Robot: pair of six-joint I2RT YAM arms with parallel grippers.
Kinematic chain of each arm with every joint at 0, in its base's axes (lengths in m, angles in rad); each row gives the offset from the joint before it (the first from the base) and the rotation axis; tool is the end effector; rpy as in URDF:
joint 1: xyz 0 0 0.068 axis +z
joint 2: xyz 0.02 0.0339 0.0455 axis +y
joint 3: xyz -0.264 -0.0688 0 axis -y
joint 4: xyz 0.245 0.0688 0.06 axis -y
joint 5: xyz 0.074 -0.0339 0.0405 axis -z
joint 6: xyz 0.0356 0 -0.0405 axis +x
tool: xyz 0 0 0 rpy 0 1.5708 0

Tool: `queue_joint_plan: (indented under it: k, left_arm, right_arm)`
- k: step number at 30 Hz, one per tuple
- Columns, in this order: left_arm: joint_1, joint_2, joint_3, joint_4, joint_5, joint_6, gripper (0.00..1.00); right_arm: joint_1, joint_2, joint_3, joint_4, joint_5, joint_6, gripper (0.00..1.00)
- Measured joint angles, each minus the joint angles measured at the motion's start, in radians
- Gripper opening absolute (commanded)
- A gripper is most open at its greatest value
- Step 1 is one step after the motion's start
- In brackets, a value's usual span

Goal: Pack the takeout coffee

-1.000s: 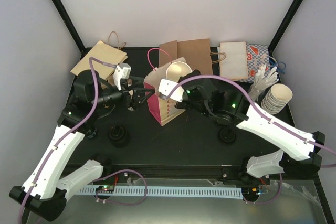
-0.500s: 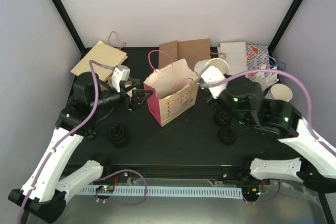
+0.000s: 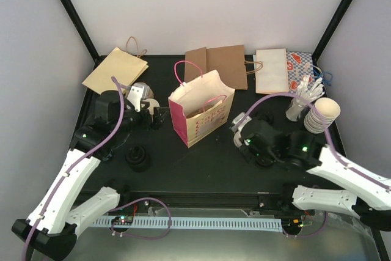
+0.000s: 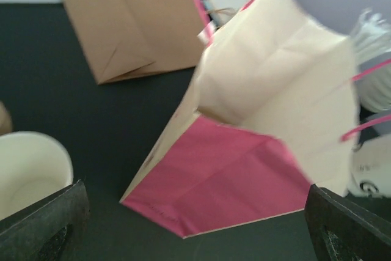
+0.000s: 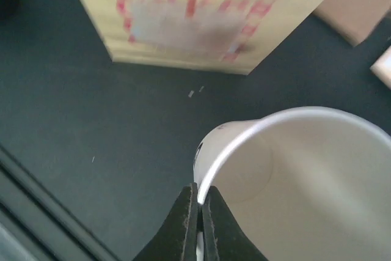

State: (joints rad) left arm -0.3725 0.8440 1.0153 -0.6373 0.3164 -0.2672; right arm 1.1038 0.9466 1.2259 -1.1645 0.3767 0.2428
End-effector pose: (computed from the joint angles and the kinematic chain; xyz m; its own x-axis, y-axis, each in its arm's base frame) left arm 0.1563 -0.0730 0.3632 -0.5633 -0.0493 -0.8248 0.4728 0.7994 -0.3707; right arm 0.0803 0.1303 0.3700 -0.5127 -0.5202 -0.6830 -0.6204 0.7744 -0.1242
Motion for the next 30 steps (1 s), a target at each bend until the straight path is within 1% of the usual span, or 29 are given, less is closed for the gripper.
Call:
queue_joint_plan:
  k: [2, 4, 9, 11, 14, 18, 21, 26, 30]
  left_arm:
    - [0.0, 0.0, -0.018, -0.018, -0.039, -0.006, 0.99]
    - [0.0, -0.002, -0.034, -0.034, -0.072, -0.015, 0.99]
    - [0.0, -0.018, -0.044, -0.076, -0.105, -0.038, 0.99]
    - [0.0, -0.035, -0.056, -0.069, -0.097, -0.031, 0.99]
    - [0.001, -0.082, -0.109, -0.043, -0.046, -0.002, 0.99]
    - [0.003, -0.147, -0.19, -0.005, 0.013, 0.014, 0.99]
    - [0.003, -0.163, -0.205, 0.007, 0.036, 0.023, 0.99]
    - [0.003, -0.162, -0.206, 0.03, 0.073, 0.042, 0.99]
    - [0.003, -0.164, -0.218, 0.05, 0.093, 0.051, 0.99]
  right_arm:
    - [0.0, 0.011, -0.103, 0.037, -0.056, 0.024, 0.01]
    - [0.0, 0.025, -0.169, 0.08, -0.094, 0.035, 0.01]
    - [0.0, 0.136, -0.22, 0.18, -0.148, 0.049, 0.01]
    - [0.0, 0.187, -0.225, 0.217, -0.158, 0.051, 0.01]
    - [0.0, 0.238, -0.241, 0.262, -0.167, 0.052, 0.01]
    - [0.0, 0.286, -0.26, 0.295, -0.163, 0.06, 0.02]
    - [0.001, 0.307, -0.285, 0.329, -0.16, 0.068, 0.03]
    - [0.001, 0.31, -0.339, 0.381, -0.171, 0.078, 0.1]
    - [0.001, 0.31, -0.353, 0.402, -0.176, 0.08, 0.18]
